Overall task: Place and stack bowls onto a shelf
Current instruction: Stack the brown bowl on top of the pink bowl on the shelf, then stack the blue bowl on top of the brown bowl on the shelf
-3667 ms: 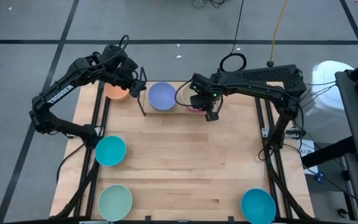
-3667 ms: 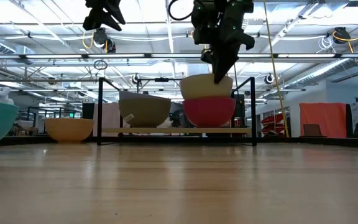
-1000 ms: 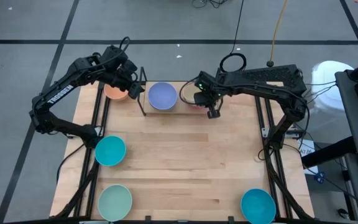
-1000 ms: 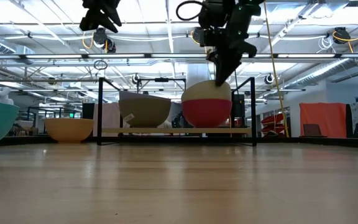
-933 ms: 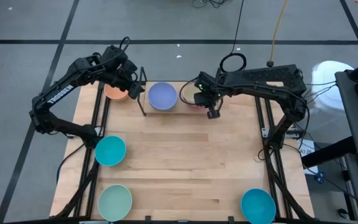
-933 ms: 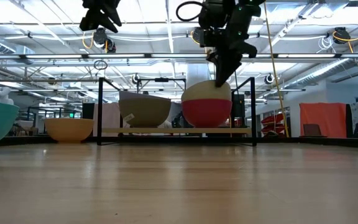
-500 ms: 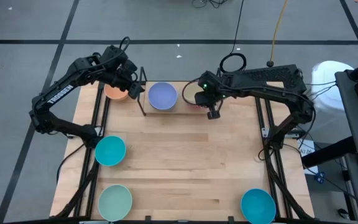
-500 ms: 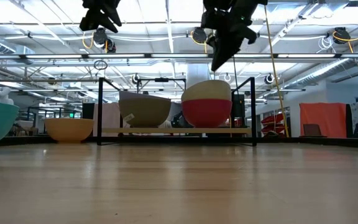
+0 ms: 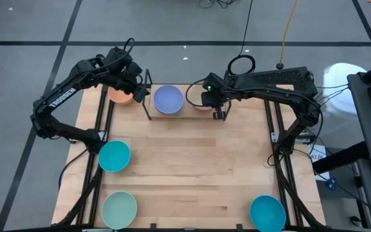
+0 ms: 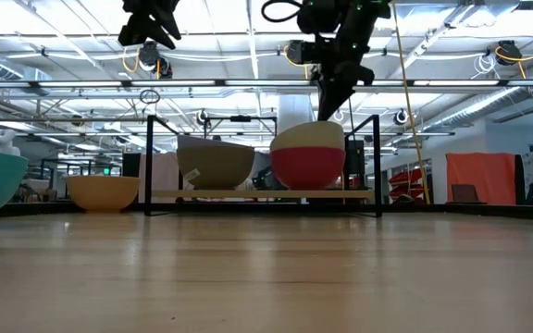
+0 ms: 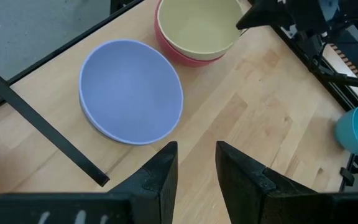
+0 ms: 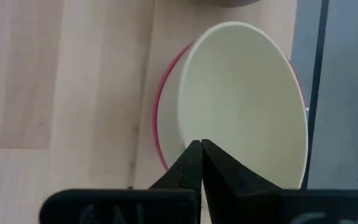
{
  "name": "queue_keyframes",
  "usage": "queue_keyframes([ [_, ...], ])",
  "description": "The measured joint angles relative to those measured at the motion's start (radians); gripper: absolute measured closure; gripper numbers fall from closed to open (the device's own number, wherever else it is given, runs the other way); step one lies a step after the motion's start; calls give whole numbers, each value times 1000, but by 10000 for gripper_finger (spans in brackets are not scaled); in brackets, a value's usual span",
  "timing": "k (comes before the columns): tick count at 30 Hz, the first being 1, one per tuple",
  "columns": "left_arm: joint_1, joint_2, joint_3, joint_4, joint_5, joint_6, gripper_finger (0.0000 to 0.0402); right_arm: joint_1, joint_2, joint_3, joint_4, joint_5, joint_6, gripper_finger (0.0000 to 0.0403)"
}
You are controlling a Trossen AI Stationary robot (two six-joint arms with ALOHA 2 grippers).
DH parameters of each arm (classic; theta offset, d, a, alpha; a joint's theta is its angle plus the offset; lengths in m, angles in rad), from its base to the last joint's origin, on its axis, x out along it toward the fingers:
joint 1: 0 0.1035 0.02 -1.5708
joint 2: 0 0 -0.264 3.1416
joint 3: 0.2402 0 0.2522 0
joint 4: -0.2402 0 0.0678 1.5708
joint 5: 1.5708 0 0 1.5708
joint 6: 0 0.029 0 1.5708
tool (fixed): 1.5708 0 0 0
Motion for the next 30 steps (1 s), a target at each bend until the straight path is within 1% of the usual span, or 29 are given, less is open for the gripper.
queue_keyframes([
  [8, 0, 0, 0, 0, -16, 0, 289, -1, 0, -2, 7, -27, 11, 403],
  [13, 0, 0, 0, 0, -17, 0, 289, -4, 0, -79, 68, -53, 21, 403],
  [16, 0, 0, 0, 0, -17, 0, 289, -5, 0, -111, 77, -45, 19, 403],
  [19, 0, 0, 0, -1, -17, 4, 289, -5, -8, -115, 76, 3, 18, 403],
  [25, 0, 0, 0, -3, -17, 35, 289, -5, -107, -88, 50, 7, 9, 403],
  [28, 0, 0, 0, -12, -17, 28, 289, -5, -191, -83, 5, 4, 13, 403],
  [30, 0, 0, 0, -24, -17, 28, 289, -4, -255, -81, -53, 4, 52, 403],
])
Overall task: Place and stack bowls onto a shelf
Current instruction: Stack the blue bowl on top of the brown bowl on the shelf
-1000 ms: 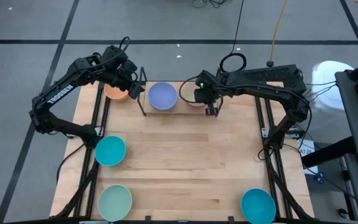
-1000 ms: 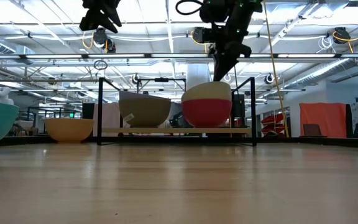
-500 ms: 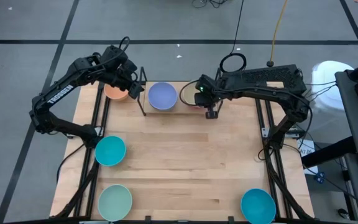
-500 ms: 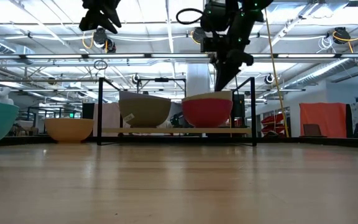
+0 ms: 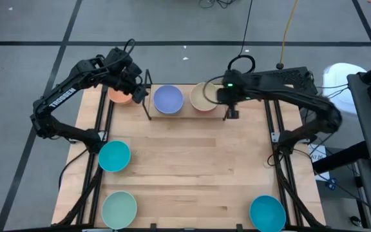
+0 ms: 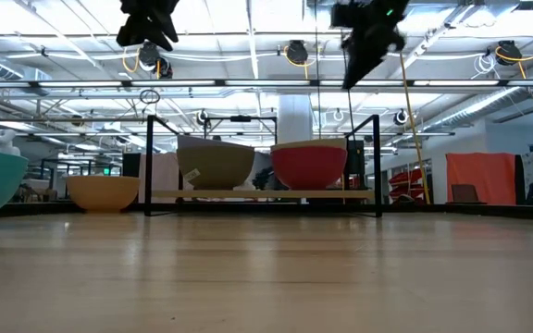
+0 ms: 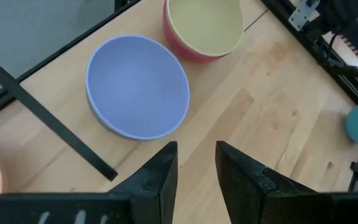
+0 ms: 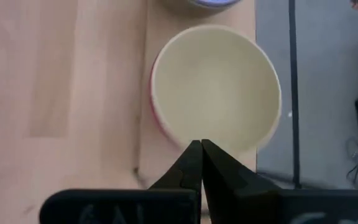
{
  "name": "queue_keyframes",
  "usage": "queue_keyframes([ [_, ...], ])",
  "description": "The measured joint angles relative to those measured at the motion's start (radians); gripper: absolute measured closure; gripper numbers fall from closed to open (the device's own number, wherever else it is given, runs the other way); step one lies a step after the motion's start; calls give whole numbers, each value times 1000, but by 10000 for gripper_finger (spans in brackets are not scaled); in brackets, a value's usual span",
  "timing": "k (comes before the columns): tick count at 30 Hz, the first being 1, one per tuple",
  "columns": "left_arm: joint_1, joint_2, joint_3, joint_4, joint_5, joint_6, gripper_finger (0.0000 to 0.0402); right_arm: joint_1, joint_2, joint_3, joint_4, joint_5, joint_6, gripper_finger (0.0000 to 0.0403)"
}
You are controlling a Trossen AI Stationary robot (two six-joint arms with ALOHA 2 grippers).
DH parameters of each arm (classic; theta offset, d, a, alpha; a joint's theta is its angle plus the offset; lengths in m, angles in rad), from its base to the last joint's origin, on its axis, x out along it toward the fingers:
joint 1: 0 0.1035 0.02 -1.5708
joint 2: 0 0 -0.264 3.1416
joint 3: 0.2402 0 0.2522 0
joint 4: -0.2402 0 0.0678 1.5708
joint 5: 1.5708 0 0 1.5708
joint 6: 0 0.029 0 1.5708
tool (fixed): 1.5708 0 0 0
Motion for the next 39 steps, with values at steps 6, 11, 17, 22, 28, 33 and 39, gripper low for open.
queue_keyframes([
  [6, -18, 0, 0, -50, 0, 16, 289, 21, -165, 0, -156, 0, 121, 392],
  [11, -49, 0, 0, -113, 1, 20, 289, 50, -270, 0, -277, 0, 205, 359],
  [17, -88, 0, 0, -149, 0, 15, 289, 103, -365, 0, -497, -28, 280, 310],
  [22, -120, 0, 0, -149, 0, 15, 289, 148, -434, -10, -595, -221, 410, 293],
  [28, -160, 0, 0, -148, 0, -13, 289, 226, -501, -23, -600, -452, 523, 299],
  [33, -187, 0, 0, -147, 0, -29, 289, 313, -526, -65, -599, -530, 642, 302],
  [39, -211, 0, 0, -147, 0, -28, 289, 433, -526, -177, -598, -585, 749, 302],
])
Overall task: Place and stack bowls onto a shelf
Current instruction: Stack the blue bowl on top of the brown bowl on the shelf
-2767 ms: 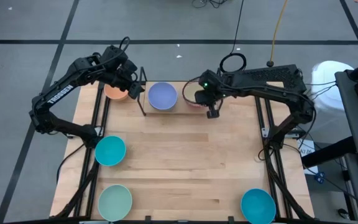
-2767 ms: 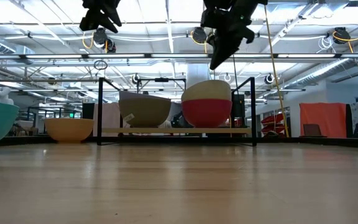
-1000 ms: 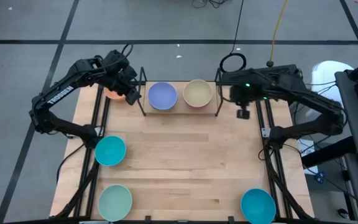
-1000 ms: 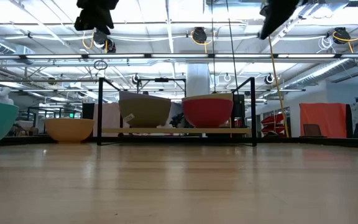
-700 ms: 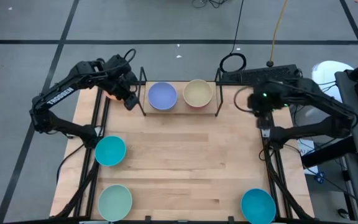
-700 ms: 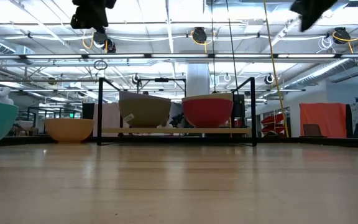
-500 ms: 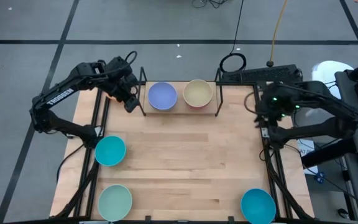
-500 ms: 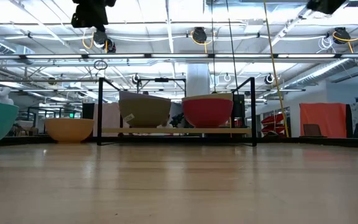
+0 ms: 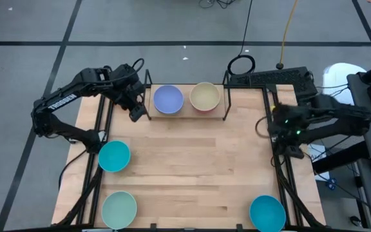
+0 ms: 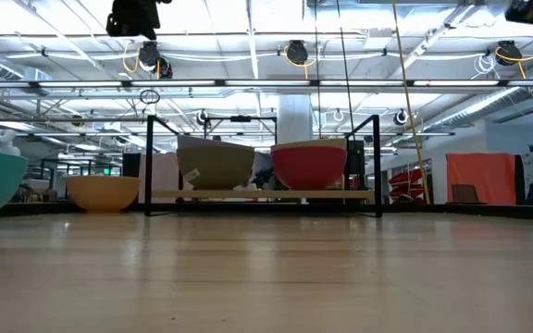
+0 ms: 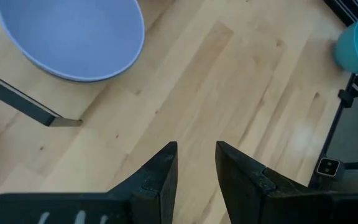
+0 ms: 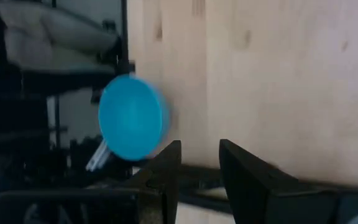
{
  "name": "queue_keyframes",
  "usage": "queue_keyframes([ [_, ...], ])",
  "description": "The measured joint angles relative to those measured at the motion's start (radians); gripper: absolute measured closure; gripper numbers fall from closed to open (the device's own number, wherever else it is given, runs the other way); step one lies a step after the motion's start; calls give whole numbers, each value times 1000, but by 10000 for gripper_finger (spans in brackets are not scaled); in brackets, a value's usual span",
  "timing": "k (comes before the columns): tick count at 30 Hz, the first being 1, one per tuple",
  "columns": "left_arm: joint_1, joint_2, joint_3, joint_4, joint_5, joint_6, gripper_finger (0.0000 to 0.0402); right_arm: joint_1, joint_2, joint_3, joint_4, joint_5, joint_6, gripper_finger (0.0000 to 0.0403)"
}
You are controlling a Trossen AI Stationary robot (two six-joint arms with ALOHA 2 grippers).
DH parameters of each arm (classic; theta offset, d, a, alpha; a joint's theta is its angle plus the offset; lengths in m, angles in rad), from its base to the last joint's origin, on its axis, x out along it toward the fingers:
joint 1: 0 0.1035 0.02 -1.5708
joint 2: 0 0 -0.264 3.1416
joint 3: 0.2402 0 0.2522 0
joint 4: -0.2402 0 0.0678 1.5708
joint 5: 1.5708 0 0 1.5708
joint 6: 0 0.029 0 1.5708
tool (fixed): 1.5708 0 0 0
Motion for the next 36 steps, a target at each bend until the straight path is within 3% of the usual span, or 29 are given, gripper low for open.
queue_keyframes([
  [7, -22, 0, 0, 0, 0, 64, 289, 159, 33, -191, 129, -104, 104, 303],
  [18, -29, 0, 0, 0, 0, 117, 289, 441, 154, -371, 599, -96, 280, 303],
  [28, -28, 0, 0, 0, 0, 166, 289, 631, 305, -418, 787, 92, 337, 303],
  [36, -28, 0, 0, 0, 0, 209, 289, 703, 423, -418, 899, 89, 359, 303],
])
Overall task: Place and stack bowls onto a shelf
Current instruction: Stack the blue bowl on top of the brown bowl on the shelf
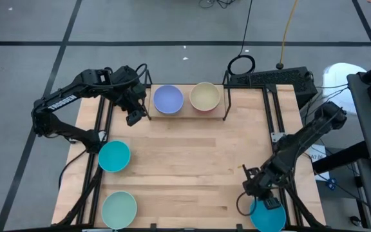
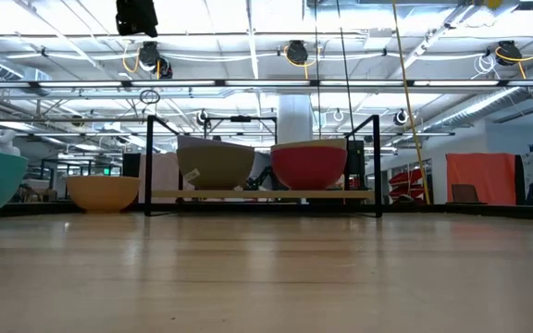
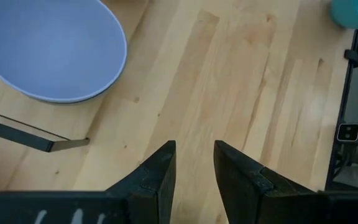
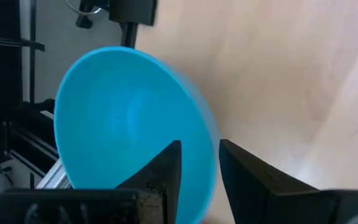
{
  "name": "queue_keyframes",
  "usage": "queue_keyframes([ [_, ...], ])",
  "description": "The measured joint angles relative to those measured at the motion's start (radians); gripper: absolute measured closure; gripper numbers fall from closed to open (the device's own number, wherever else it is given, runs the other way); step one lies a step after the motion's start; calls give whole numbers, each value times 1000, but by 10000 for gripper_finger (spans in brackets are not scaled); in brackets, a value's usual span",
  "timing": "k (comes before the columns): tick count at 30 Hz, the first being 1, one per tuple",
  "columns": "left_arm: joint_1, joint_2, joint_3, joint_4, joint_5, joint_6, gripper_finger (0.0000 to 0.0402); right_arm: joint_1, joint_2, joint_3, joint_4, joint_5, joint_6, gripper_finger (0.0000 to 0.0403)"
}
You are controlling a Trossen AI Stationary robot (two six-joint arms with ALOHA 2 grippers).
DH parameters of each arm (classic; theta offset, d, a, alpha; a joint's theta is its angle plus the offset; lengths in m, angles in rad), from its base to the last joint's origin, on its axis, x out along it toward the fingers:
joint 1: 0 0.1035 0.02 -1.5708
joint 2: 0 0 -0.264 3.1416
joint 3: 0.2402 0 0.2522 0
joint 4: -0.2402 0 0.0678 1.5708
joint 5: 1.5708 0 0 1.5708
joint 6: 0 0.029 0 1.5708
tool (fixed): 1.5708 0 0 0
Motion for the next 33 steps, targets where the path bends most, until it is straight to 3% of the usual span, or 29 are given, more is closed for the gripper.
queue_keyframes([
  [14, 0, 0, 0, 0, 0, 1, 289, 36, 151, 0, 34, 30, -6, 304],
  [18, 0, 0, 0, 0, 0, 1, 289, 36, 175, 0, 34, 29, -33, 334],
  [22, 0, 0, 0, 0, 0, 1, 289, 26, 176, 0, 34, 29, -18, 393],
  [29, 0, 0, 0, 0, 0, 1, 289, -22, 133, 0, 30, 34, -7, 400],
  [33, 0, 0, 0, 0, -8, -2, 289, -81, 62, 7, -8, 120, -7, 401],
])
